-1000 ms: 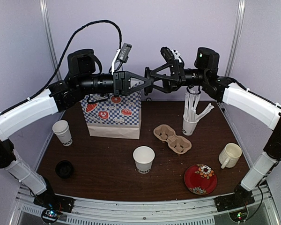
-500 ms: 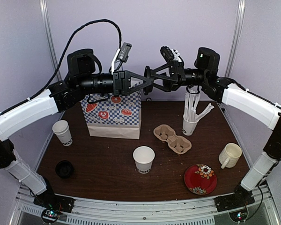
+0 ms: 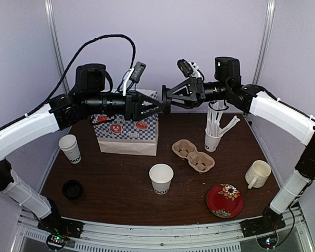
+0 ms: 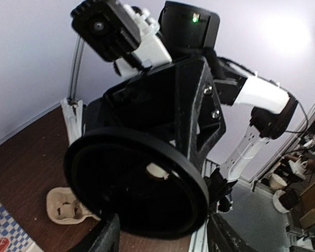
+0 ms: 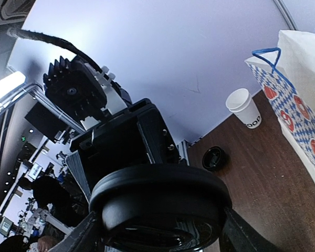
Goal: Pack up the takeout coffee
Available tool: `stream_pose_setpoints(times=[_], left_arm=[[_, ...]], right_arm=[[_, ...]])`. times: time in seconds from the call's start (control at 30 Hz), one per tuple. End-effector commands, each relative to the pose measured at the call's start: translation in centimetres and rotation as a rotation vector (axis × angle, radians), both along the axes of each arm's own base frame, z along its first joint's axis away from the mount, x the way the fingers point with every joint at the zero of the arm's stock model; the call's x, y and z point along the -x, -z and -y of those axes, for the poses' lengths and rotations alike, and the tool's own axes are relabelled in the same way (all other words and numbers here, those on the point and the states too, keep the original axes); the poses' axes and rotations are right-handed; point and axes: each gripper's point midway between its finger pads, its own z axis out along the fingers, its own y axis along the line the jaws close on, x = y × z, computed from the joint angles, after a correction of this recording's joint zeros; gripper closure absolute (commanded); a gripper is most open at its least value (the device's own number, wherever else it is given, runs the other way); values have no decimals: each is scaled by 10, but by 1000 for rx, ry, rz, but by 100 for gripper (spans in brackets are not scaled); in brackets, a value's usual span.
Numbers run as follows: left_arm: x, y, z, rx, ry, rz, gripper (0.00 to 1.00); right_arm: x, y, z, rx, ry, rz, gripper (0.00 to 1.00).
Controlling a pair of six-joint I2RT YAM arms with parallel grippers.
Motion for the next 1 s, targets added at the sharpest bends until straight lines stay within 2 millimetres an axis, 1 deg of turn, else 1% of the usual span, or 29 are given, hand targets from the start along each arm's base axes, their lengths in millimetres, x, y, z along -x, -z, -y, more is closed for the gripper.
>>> stream_pose_setpoints(times=[0.0, 0.1, 0.23, 0.4, 0.43, 0.5, 0.57, 0.6, 0.67, 0.7, 0.73, 0.83, 0.97], left_arm=[[4, 18, -37, -140, -117, 82, 39], [-1, 40, -60, -248, -211, 96, 38], [-14, 76, -87, -386, -347, 71, 38], [-15, 128, -109, -524, -422, -12, 39], [-14, 136, -112, -537, -427, -23, 39], [-18, 148, -122, -566, -483, -26, 40], [-23, 156, -134, -601, -539, -6, 38], [-26, 157, -143, -619, -583, 6, 33], [-36, 157, -164, -639, -708, 17, 19], [-38, 158, -172, -643, -750, 23, 14], [-41, 157, -179, -640, -794, 29, 11], [-45, 157, -197, -646, -879, 21, 9], [-44, 155, -202, -621, -901, 14, 10]], right_arm=[[-1, 21, 15, 166, 70, 177, 33], [-5, 41, 27, 288, 112, 288, 32], [-9, 63, 40, 412, 137, 379, 32], [-13, 78, 53, 532, 152, 477, 32], [-13, 79, 55, 551, 154, 496, 32], [-12, 82, 55, 586, 147, 533, 32], [-9, 87, 55, 624, 126, 568, 32], [-6, 89, 55, 642, 106, 593, 32], [0, 98, 52, 685, 60, 629, 32], [4, 103, 50, 708, 30, 652, 32], [7, 109, 48, 735, 1, 674, 33], [19, 129, 39, 829, -99, 738, 33], [31, 153, 26, 928, -222, 760, 34]])
